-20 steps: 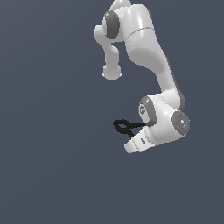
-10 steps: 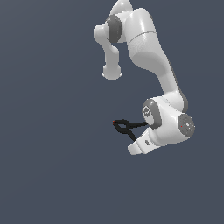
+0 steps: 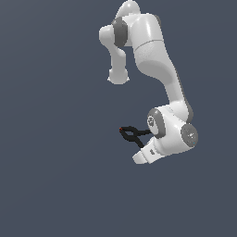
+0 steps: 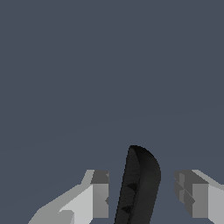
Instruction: Pick up the object and move it to a goal position.
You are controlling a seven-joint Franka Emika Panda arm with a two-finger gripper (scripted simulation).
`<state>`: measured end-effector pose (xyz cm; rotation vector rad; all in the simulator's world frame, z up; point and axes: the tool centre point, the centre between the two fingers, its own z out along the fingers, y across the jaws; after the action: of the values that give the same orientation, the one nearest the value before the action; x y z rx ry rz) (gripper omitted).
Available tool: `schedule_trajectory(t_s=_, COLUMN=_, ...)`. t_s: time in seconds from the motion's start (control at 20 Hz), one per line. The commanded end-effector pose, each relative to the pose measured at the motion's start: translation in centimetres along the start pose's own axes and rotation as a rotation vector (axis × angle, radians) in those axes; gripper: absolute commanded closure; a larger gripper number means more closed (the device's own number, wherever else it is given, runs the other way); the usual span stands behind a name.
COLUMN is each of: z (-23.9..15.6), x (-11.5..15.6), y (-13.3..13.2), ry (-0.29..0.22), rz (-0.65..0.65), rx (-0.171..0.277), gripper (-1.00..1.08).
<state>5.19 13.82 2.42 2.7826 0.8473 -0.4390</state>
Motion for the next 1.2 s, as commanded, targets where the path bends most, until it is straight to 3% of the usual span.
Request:
schedule_trajectory(t_s=0.0, z=0.32, x=0.00, y=0.01, ry=0.001, rz=0.000, rx=0.000, gripper=-0.20)
schedule_trajectory(t_s=0.05, z=0.32, x=0.00, y=0.01, ry=0.001, rz=0.000, rx=0.000, gripper=1.08)
schedule_trajectory(t_s=0.7, z=0.28, x=-0.03, y=0.02, ry=0.003, rz=-0.002, rx=-0.001, gripper=1.08)
schedule_trajectory(t_s=1.15, z=-0.29, x=-0.63, y=0.60, ry=0.047, rz=-0.026, rx=-0.015, gripper=1.08)
